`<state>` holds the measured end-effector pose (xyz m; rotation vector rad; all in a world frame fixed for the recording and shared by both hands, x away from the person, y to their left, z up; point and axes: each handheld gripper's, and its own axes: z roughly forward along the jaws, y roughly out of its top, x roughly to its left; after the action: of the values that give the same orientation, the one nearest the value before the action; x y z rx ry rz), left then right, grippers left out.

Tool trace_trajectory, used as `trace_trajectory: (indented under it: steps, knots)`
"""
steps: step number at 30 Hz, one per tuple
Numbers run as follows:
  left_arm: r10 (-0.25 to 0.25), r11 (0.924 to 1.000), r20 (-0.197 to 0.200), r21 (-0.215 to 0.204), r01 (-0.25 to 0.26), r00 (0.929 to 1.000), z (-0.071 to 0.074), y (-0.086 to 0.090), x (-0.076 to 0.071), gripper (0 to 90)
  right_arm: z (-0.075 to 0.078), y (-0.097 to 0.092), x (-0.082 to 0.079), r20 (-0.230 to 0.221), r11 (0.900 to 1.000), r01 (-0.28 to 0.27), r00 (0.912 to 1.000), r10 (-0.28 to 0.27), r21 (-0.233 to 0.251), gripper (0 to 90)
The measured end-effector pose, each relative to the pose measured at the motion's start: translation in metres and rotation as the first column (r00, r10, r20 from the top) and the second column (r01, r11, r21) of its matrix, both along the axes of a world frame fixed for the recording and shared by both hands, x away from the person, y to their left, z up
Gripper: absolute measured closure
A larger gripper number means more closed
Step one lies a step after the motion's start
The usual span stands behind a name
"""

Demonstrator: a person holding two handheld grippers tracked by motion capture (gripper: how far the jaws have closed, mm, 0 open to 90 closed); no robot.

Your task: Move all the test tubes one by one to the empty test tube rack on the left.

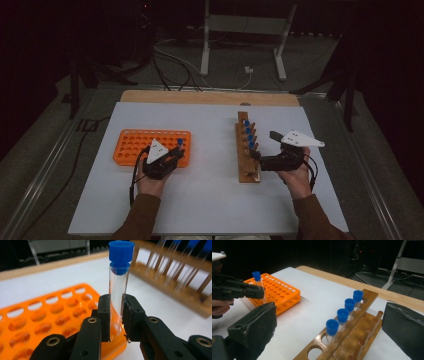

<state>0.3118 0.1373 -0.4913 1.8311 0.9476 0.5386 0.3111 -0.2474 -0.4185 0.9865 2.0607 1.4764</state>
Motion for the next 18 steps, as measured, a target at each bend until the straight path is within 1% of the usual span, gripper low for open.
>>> trace_trajectory:
  steps: [2, 6, 8, 9, 11, 18]
  knots:
    - [-0.004, 0.9993, -0.009, 0.036, 0.005, 0.9999, -0.0029, -0.0032, -0.0005, 78.1, -0.0006, 0.0000, -0.0005, -0.001, 1.0000, -0.002, 1.0000, 0.002, -0.001, 0.0]
    - [-0.005, 0.9976, -0.013, 0.069, 0.006, 0.9999, -0.0040, -0.0054, -0.0011, 78.2, -0.0023, -0.0011, -0.0016, 0.000, 0.9999, -0.003, 1.0000, 0.003, -0.013, 0.0]
    - [-0.007, 0.9946, -0.026, 0.103, 0.010, 0.9996, -0.0069, -0.0067, -0.0005, 78.2, -0.0028, -0.0025, -0.0018, 0.001, 0.9999, 0.000, 1.0000, 0.000, -0.012, 0.0]
    - [-0.008, 0.9935, -0.030, 0.113, 0.012, 0.9995, -0.0088, -0.0077, -0.0004, 78.2, -0.0028, -0.0025, -0.0018, 0.001, 0.9999, 0.000, 1.0000, 0.000, -0.012, 0.0]
    - [-0.003, 0.9945, -0.032, 0.104, 0.006, 0.9995, -0.0090, -0.0080, 0.0002, 78.2, -0.0027, -0.0030, -0.0022, 0.002, 0.9999, 0.003, 1.0000, -0.003, -0.013, 0.0]
    - [0.004, 0.9953, -0.043, 0.097, 0.000, 0.9991, -0.0091, -0.0075, 0.0006, 77.9, -0.0037, -0.0019, -0.0018, 0.004, 0.9998, 0.006, 1.0000, -0.006, -0.018, 0.0]
